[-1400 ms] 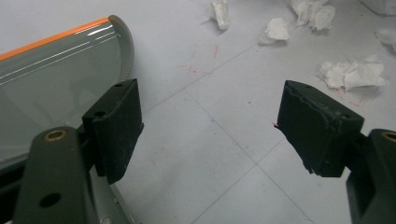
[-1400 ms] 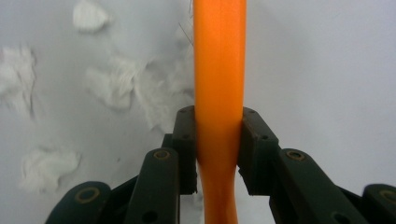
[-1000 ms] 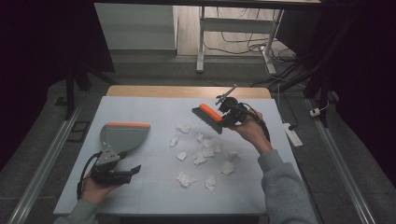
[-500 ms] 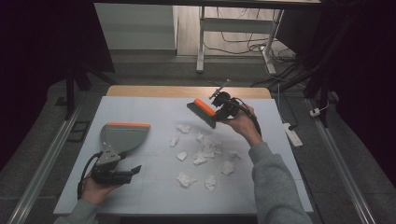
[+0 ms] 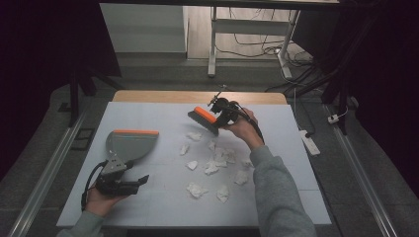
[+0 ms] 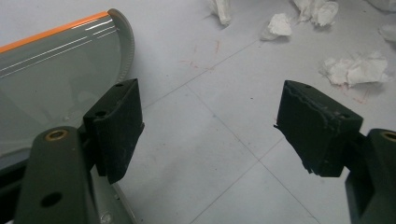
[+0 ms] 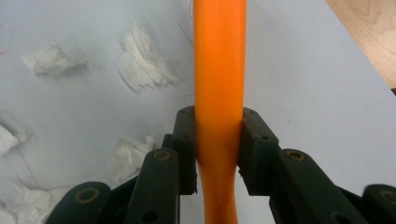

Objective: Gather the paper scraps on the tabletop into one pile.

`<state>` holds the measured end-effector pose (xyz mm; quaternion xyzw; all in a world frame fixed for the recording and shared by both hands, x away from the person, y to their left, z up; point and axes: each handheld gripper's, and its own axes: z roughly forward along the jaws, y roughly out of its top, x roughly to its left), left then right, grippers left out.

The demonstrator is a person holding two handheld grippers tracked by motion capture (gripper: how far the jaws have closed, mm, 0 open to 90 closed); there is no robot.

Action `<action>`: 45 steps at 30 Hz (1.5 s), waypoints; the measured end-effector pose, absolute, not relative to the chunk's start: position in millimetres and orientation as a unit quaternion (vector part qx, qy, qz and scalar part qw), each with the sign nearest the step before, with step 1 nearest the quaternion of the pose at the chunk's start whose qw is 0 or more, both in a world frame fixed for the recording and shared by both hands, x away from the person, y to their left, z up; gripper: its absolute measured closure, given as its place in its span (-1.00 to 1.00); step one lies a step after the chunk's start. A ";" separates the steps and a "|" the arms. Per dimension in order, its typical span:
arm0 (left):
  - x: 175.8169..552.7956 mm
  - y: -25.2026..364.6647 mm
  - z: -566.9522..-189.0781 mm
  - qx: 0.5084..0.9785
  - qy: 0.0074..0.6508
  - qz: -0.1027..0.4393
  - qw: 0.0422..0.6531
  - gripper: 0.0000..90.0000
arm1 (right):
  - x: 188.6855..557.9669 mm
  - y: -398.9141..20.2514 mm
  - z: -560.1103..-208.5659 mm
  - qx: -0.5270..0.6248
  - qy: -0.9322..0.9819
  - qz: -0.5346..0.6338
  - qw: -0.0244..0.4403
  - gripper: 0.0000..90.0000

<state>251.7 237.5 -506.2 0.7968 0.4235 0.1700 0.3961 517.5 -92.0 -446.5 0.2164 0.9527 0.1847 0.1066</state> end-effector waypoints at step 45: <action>250.7 241.2 -506.3 0.793 0.429 0.170 0.397 -0.46 | 461.0 -98.6 -402.0 0.147 0.960 0.228 0.076 0.57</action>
